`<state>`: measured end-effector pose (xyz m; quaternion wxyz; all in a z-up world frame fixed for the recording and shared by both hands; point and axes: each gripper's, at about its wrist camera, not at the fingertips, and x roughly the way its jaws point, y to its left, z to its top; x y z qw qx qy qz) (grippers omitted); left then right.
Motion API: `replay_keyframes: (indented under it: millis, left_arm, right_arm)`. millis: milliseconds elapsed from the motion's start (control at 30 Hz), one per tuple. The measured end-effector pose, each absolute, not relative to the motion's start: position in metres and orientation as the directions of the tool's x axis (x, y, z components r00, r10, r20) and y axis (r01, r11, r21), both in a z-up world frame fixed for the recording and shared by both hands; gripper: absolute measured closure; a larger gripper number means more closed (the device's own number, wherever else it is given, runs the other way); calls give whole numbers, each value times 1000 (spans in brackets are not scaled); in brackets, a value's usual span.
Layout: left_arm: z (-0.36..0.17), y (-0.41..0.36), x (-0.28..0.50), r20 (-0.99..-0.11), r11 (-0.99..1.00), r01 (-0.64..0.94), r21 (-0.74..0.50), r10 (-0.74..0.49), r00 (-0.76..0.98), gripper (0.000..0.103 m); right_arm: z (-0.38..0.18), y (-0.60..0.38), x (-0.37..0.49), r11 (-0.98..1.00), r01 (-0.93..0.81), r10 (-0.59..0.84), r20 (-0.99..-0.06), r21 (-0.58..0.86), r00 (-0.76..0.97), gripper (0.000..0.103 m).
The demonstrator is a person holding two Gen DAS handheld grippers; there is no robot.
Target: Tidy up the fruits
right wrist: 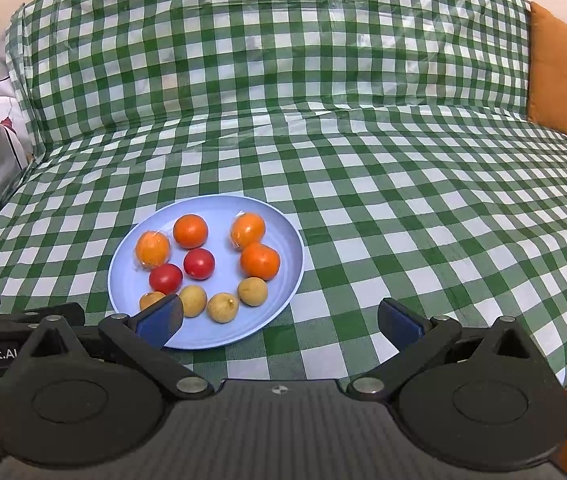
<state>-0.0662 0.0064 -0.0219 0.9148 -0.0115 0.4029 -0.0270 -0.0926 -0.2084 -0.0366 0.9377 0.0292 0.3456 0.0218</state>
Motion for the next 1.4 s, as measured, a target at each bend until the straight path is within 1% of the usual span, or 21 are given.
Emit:
replay_keyframes:
  millis: [1400]
  left_arm:
    - [-23, 3, -67, -735, 998, 54, -41, -66, 675, 0]
  right_arm:
    - [-42, -211, -91, 998, -24, 58, -652, 61, 756, 1]
